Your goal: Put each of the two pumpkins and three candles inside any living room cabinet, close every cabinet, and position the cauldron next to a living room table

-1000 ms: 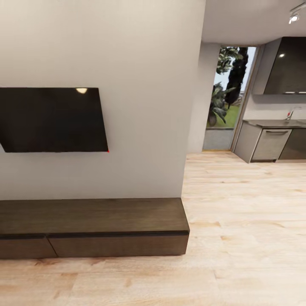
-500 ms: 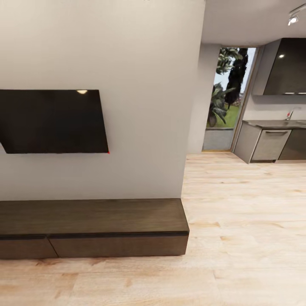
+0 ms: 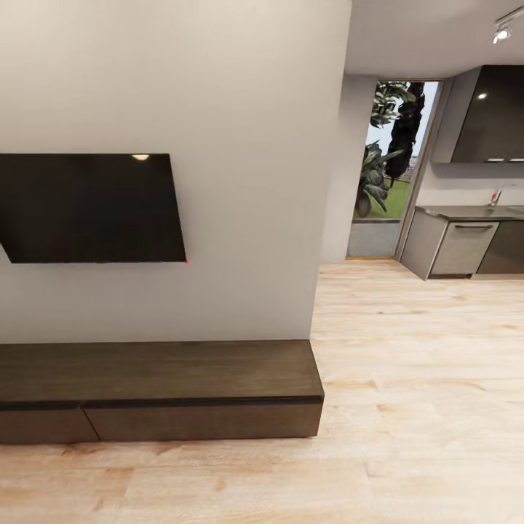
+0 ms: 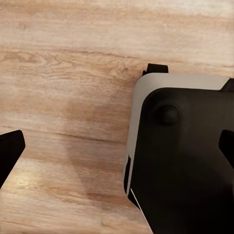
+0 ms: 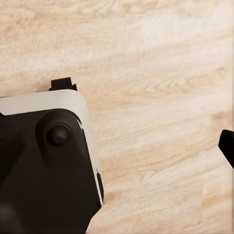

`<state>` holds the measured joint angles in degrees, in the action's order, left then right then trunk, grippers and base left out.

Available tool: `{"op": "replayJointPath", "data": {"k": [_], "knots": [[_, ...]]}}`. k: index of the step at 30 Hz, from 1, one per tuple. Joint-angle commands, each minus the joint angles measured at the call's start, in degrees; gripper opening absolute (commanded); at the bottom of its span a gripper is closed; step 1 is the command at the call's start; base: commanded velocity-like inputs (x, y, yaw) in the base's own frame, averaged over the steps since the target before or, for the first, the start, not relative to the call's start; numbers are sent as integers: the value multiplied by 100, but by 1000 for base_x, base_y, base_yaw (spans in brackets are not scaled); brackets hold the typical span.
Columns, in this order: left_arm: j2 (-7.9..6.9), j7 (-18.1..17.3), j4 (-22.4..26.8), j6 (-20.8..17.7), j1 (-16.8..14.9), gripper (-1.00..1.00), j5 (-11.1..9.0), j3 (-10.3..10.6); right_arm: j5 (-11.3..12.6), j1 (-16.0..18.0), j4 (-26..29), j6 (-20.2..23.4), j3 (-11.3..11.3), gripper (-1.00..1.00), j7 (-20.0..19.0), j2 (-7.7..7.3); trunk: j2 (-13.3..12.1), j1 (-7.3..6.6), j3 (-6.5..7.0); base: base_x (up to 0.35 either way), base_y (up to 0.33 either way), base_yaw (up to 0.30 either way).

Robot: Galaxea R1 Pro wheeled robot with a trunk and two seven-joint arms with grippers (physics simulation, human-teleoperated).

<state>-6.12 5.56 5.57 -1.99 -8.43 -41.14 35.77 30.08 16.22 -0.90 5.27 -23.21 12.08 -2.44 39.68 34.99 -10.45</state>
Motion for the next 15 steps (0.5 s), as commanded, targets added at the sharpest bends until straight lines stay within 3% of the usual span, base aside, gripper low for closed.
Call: {"op": "replayJointPath", "data": {"k": [1, 15], "knots": [[-8, 33, 19, -21, 0, 100, -43, 46, 30, 5, -4, 24, -50, 100, 13, 0, 7, 1, -9, 0, 0, 0], [4, 33, 23, -17, 0, 100, -44, 35, 20, -140, -3, 26, -53, 100, 21, 28, 7, 1, -9, 0, 0, 0]]}}
